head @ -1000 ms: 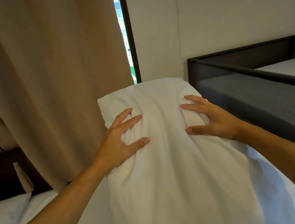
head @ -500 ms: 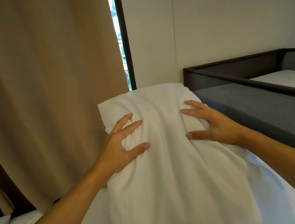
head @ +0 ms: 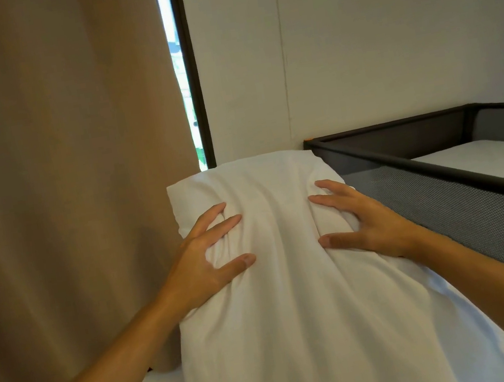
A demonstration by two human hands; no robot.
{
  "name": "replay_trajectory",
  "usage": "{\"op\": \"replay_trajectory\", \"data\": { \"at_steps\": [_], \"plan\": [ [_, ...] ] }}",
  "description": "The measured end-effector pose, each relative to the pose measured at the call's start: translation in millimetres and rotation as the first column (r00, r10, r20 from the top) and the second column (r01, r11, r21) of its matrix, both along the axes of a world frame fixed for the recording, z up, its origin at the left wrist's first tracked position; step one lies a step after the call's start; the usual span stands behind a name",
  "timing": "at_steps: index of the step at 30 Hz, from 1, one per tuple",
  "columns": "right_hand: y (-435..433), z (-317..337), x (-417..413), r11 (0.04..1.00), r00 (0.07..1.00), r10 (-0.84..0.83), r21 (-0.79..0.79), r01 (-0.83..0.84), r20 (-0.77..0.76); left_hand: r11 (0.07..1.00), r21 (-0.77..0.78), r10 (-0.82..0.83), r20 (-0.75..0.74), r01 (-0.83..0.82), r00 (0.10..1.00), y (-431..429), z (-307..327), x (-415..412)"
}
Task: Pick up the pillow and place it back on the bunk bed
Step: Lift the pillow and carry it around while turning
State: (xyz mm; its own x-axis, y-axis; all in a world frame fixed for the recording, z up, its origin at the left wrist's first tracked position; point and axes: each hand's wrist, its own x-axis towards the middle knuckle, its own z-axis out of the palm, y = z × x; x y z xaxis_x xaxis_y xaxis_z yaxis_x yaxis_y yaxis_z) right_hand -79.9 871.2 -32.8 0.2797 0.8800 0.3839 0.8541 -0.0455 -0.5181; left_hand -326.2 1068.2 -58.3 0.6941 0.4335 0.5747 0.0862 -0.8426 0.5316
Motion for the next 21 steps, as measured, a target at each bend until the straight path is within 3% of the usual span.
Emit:
{"op": "replay_trajectory", "data": {
  "at_steps": [21],
  "plan": [
    [25.8,74.9,124.8,0.989,0.992,-0.095,0.120,0.084,0.087,0.991,0.086,-0.117,0.113,0.107,0.987,50.0,74.5,146.7]
  ]
}}
